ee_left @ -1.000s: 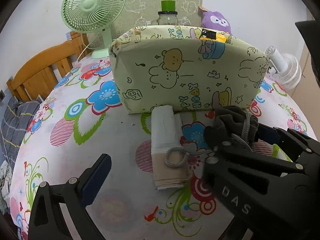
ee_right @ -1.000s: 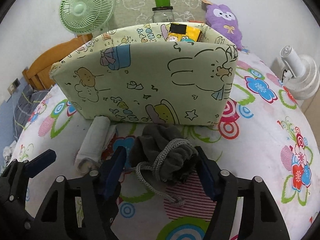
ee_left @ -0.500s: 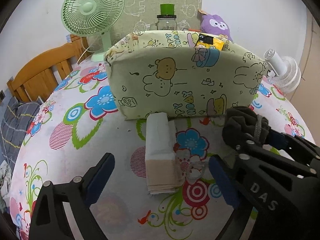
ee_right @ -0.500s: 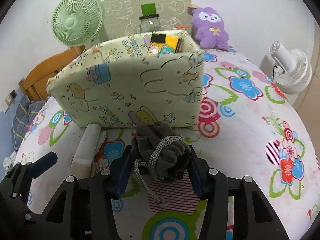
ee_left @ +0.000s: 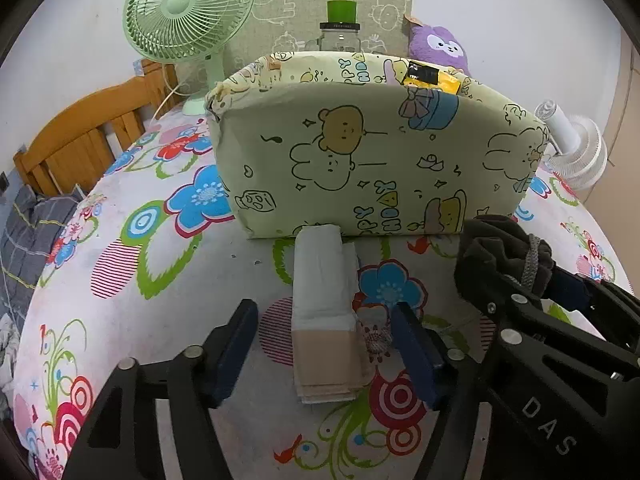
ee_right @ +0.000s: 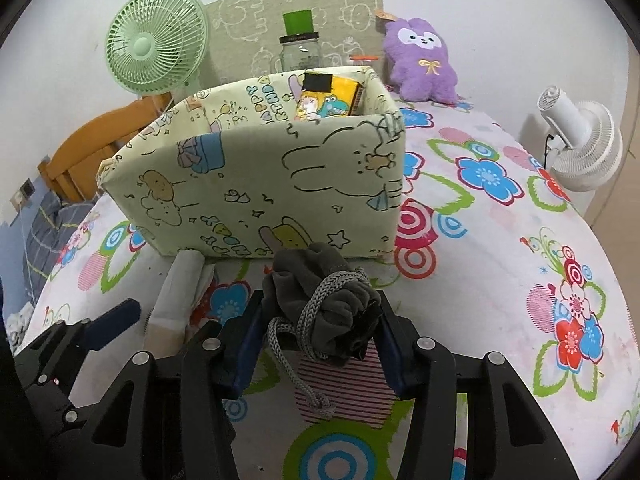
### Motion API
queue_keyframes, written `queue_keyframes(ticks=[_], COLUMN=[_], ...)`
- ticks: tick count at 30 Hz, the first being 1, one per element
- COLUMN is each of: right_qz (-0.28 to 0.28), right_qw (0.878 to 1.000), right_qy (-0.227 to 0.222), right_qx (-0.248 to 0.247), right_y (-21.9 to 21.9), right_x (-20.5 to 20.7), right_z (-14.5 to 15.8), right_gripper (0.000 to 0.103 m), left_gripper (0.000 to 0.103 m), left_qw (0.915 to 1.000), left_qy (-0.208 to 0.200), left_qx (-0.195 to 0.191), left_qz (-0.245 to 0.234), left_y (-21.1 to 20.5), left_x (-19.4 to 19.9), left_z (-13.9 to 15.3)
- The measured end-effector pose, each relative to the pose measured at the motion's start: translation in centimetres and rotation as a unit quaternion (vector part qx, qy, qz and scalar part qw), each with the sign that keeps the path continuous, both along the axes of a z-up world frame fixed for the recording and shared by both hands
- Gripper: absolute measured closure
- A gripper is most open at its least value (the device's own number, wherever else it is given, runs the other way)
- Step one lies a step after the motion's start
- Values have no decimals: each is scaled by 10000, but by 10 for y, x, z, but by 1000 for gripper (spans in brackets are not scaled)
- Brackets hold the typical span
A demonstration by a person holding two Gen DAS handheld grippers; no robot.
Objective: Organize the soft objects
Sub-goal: 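Grasp the grey mesh sponge with the right tool while the left tool grasps the folded towel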
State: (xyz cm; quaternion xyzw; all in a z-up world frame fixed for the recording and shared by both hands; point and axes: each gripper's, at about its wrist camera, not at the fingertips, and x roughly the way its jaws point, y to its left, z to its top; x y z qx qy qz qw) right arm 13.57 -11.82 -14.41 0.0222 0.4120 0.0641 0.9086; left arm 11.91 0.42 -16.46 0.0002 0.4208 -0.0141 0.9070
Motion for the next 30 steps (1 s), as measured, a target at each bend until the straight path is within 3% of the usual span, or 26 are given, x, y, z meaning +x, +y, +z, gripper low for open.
queue_keyframes(ticks=[1, 4, 11, 14, 30], right_qz=[10, 50, 93, 89, 76], right_qw=[10000, 10000, 9999, 9999, 9998], right_qy=[9, 54, 83, 77, -129], right_qx=[0, 24, 16, 20, 128], right_y=[0, 3, 8, 8, 0], right_x=[1, 3, 3, 2, -19], right_z=[0, -2, -4, -3, 14], right_gripper=[49, 49, 49, 49, 49], left_gripper=[43, 47, 74, 79, 81], left_qw=[10000, 10000, 9998, 9998, 9994], left_qy=[8, -24, -76, -85, -307], left_qx=[-3, -28, -76, -67, -65], left_qz=[0, -40, -153, -176, -162], left_y=[0, 0, -4, -6, -16], left_x=[1, 0, -2, -4, -23], left_z=[-1, -1, 0, 1, 19])
